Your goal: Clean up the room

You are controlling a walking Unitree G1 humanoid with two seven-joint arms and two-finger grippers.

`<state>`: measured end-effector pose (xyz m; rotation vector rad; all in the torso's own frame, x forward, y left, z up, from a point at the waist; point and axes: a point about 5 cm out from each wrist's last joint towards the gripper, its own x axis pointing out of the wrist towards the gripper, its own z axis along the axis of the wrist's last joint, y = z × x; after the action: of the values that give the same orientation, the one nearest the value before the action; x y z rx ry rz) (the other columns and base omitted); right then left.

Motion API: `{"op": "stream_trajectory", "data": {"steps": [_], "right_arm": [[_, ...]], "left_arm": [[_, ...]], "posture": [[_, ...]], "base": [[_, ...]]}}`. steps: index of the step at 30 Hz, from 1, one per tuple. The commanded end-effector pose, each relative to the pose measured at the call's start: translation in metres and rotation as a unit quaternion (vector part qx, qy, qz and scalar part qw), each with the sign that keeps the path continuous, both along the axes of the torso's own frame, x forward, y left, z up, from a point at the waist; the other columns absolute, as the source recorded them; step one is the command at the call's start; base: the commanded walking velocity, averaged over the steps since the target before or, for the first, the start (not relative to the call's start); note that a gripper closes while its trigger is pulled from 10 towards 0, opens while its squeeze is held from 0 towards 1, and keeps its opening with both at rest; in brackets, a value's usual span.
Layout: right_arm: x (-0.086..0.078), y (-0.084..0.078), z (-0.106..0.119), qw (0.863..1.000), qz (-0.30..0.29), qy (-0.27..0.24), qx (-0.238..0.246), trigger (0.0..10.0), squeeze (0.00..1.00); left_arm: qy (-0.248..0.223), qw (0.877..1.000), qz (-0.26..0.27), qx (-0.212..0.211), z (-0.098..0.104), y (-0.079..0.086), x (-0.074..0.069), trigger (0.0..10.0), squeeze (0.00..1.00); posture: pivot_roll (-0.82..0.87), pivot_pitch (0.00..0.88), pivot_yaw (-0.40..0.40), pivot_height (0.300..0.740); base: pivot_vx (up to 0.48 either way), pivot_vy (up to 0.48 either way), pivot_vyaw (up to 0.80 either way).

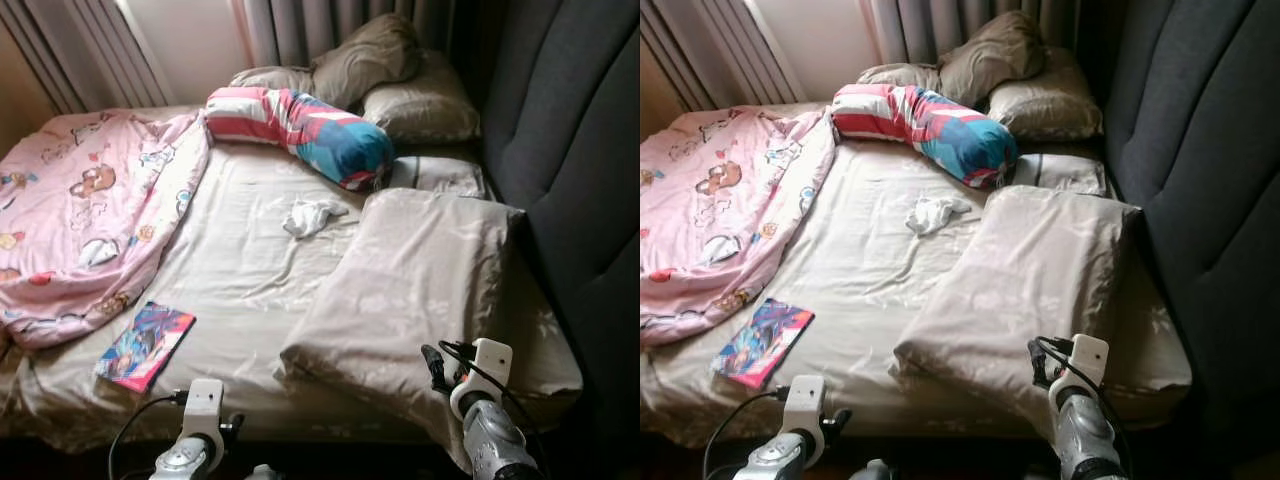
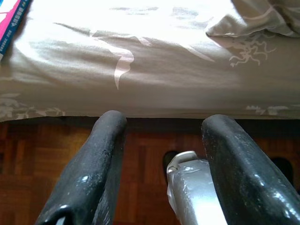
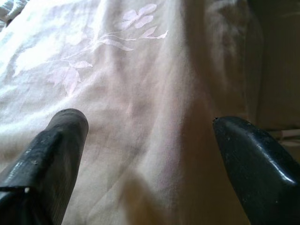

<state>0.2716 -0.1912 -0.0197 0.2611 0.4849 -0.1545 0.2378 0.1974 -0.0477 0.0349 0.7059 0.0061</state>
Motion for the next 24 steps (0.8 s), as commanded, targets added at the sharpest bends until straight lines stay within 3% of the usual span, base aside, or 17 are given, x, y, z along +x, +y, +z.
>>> {"op": "stream_trajectory", "data": {"steps": [1, 11, 20, 24], "right_arm": [[-0.001, 0.002, 0.000, 1.000, 0.002, -0.013, 0.004, 10.0, 0.00], [0.016, -0.002, 0.021, 0.997, 0.018, -0.076, -0.020, 10.0, 0.00], [0.016, -0.005, 0.021, 0.997, 0.015, -0.073, -0.024, 10.0, 0.00], [0.014, -0.003, 0.019, 0.997, 0.020, -0.072, -0.017, 10.0, 0.00]], "left_arm": [[-0.005, 1.000, 0.012, -0.001, 0.000, 0.003, -0.001, 10.0, 0.00], [-0.013, 1.000, 0.018, -0.009, 0.001, -0.004, 0.002, 10.0, 0.00], [-0.010, 1.000, 0.022, -0.015, 0.000, -0.007, 0.002, 10.0, 0.00], [-0.011, 1.000, 0.020, -0.018, 0.001, -0.008, 0.003, 10.0, 0.00]], "posture": [[-0.09, 0.064, 0.088, 0.645], [-0.10, 0.057, 0.054, 0.645], [-0.11, 0.043, 0.045, 0.645], [-0.11, 0.032, 0.042, 0.645]], "base": [[0.000, 0.000, 0.00], [0.000, 0.000, 0.00], [0.000, 0.000, 0.00], [0.256, 0.000, 0.00]]}}
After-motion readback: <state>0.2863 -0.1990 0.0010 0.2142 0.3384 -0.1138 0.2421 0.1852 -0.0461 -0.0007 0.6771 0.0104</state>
